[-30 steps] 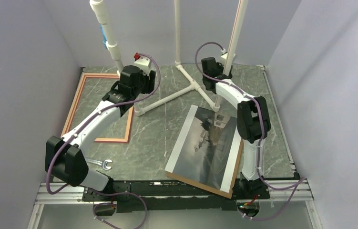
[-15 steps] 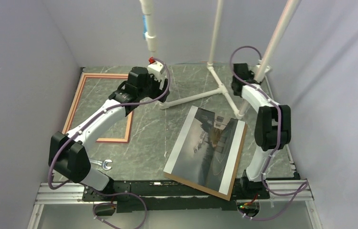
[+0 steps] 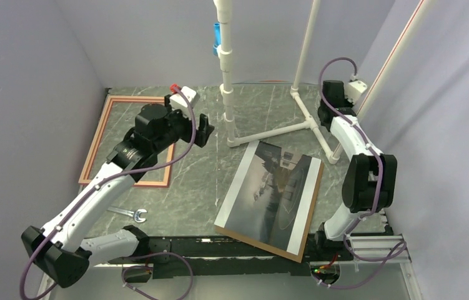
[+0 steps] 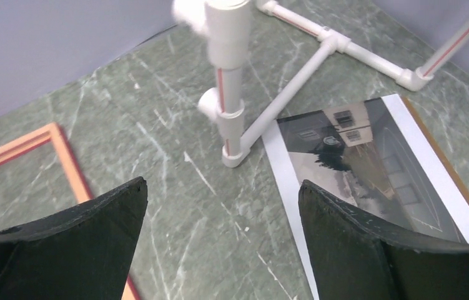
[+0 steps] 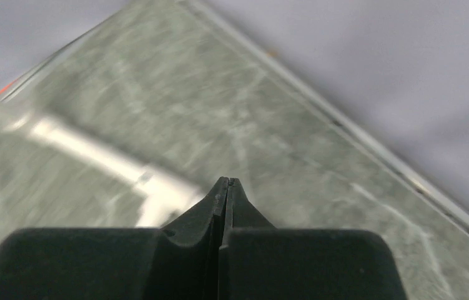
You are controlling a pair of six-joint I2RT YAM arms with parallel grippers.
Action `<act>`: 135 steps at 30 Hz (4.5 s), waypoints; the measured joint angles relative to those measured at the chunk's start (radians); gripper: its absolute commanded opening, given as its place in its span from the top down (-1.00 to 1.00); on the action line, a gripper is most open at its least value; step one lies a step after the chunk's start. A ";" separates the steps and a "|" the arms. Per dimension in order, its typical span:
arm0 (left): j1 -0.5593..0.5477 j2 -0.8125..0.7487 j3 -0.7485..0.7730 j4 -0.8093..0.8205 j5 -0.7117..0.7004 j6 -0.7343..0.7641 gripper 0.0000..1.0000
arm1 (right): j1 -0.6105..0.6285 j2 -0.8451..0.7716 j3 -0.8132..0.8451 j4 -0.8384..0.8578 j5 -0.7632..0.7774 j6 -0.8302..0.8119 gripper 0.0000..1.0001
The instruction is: Put the photo into the frame
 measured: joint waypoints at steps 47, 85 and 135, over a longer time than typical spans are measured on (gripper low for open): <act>0.396 -0.095 -0.233 -0.288 -0.297 -0.036 -0.99 | 0.878 0.291 0.095 0.584 -0.111 -0.471 1.00; 0.400 0.032 -0.239 -0.298 -0.181 -0.135 -0.98 | 0.649 -0.115 -0.222 0.440 -0.339 -0.246 0.34; -0.124 0.758 0.094 -0.384 -0.120 -0.541 0.13 | 0.639 -0.803 -0.769 -0.087 -0.698 0.142 -0.27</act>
